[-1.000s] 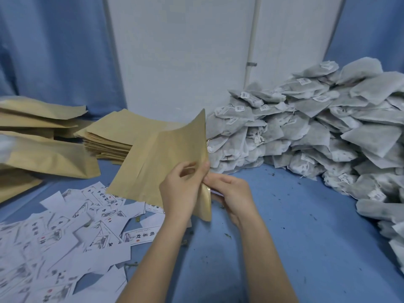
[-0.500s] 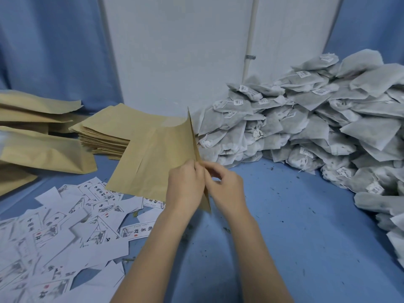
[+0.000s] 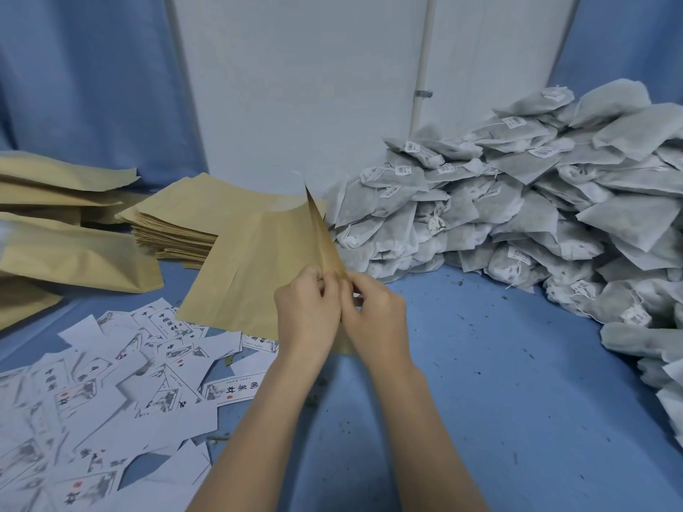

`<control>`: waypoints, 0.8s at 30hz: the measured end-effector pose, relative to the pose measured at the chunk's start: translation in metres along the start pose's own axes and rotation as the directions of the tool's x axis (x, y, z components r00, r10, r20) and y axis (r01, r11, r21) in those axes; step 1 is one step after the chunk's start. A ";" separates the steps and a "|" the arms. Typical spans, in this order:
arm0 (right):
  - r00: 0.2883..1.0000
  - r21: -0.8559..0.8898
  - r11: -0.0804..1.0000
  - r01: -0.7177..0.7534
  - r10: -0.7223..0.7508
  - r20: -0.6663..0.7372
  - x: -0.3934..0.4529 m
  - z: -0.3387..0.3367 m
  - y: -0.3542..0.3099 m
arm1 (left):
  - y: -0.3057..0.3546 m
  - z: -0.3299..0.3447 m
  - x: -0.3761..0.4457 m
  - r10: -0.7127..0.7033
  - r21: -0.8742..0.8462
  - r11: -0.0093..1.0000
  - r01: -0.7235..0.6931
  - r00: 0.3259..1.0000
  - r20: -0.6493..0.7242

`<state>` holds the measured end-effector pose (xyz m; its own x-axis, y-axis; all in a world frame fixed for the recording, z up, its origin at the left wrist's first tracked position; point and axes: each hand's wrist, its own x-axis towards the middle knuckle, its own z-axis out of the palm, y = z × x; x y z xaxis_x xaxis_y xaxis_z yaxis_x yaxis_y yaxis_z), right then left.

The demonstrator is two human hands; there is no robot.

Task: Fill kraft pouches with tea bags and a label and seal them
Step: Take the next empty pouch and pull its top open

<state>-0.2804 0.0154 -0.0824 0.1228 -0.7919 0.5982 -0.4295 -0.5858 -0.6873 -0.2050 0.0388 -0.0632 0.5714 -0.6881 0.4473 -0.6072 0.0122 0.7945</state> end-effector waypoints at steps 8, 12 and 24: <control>0.996 -0.035 0.998 -0.047 0.045 -0.077 -0.002 0.004 -0.006 | -0.004 -0.001 0.001 0.078 0.025 0.997 -0.077 0.997 -0.015; 0.945 0.107 0.953 -0.282 0.295 -0.141 0.007 -0.005 0.007 | -0.009 -0.003 0.003 0.035 -0.014 0.999 -0.035 0.999 -0.032; 0.966 -0.232 0.939 0.254 -0.260 0.002 0.012 -0.025 0.006 | 0.031 -0.009 -0.013 0.365 0.410 0.832 -0.375 0.925 0.106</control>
<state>-0.3038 0.0073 -0.0691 0.2321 -0.6125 0.7556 -0.5797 -0.7109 -0.3982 -0.2265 0.0548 -0.0403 0.2486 -0.7089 0.6601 -0.9454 -0.0293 0.3245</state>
